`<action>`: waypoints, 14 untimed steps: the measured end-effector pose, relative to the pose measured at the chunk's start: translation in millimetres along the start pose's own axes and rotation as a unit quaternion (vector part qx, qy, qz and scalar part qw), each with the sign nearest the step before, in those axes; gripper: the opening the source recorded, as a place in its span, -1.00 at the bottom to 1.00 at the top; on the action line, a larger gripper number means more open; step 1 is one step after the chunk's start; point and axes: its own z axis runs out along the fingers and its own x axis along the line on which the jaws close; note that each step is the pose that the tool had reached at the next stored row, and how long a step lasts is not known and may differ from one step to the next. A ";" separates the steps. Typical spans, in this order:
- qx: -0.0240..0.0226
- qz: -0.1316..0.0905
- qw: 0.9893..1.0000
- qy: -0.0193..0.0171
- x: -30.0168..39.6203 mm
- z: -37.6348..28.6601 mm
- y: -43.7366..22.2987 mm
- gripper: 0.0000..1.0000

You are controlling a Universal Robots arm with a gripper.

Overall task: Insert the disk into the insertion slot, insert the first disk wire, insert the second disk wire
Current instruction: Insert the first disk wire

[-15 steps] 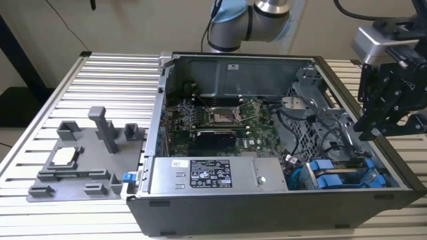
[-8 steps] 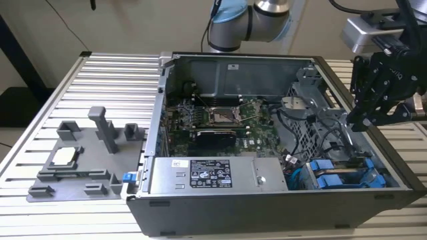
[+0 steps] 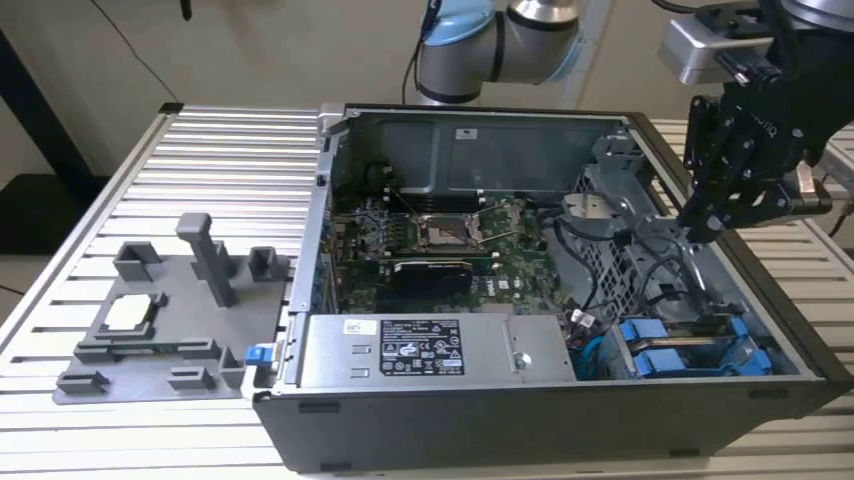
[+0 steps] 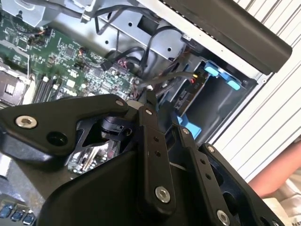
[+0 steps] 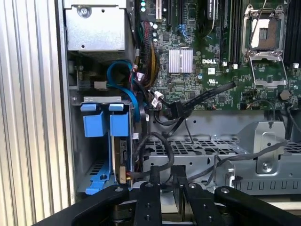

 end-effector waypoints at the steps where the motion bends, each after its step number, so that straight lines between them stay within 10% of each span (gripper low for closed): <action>1: 0.000 0.000 1.000 0.000 -0.8 -0.2 1.3 -0.47; 14: 0.003 0.000 1.000 0.000 -6.5 -2.6 38.3 -0.47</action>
